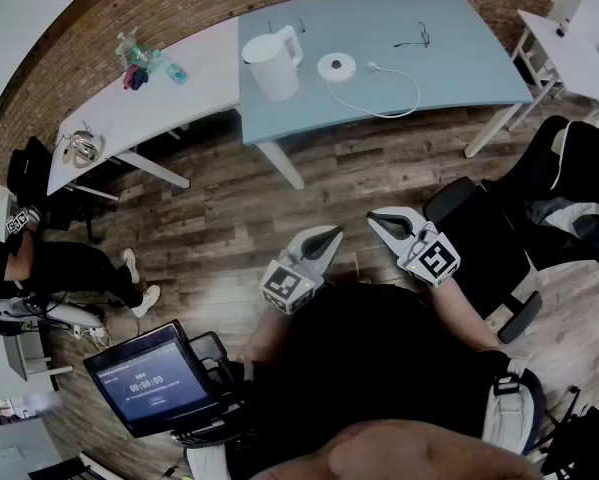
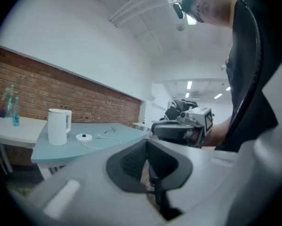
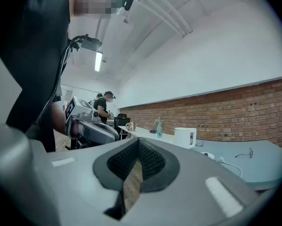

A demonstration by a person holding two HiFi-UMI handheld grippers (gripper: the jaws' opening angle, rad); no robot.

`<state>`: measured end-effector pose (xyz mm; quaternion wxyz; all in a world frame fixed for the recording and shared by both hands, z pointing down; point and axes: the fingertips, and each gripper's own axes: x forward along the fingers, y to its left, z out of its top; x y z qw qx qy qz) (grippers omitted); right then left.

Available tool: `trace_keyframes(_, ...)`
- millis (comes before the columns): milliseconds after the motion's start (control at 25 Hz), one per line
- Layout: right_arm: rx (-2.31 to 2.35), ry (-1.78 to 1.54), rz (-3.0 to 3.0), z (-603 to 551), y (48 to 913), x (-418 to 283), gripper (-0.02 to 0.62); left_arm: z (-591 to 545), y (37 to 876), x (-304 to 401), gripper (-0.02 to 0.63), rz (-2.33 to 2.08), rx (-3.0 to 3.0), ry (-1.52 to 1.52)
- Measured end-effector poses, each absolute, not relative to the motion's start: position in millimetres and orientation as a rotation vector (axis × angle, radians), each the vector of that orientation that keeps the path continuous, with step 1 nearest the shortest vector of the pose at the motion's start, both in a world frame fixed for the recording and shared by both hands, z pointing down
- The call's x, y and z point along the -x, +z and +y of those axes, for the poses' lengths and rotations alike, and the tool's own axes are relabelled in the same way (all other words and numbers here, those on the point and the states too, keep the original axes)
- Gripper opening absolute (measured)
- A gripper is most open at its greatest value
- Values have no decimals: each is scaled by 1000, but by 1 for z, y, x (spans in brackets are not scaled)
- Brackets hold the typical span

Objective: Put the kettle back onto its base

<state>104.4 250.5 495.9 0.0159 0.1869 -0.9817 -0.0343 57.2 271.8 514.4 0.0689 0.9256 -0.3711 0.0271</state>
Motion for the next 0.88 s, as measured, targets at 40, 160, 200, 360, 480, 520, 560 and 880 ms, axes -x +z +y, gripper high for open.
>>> trace_keyframes(40,-585,-90,-3059,250,495,-104,3,272,514,-58,2,-1118,-2788,81)
trace_keyframes(160,-586,-63,-3078,251,491,-104,2,271,513,-59,2,-1117,-2791,83)
trace_keyframes(200,-580,-61,-3081,251,491,-104,2,272,512,-59,2,-1115,-2791,83)
trace_keyframes(360,-572,-76,-3084,253,491,-104,3,273,513,-61,2,-1107,-2790,83)
trace_keyframes(480,-605,-52,-3112,252,487,-108,3,274,514,-62,2,-1100,-2790,88)
trace_keyframes(520,-618,-53,-3113,251,487,-110,3,275,514,-62,2,-1097,-2791,89)
trace_keyframes(560,-630,-64,-3104,250,487,-112,3,274,514,-63,2,-1093,-2794,90)
trace_keyframes(880,-604,-62,-3106,256,489,-115,3,276,513,-74,2,-1051,-2809,91)
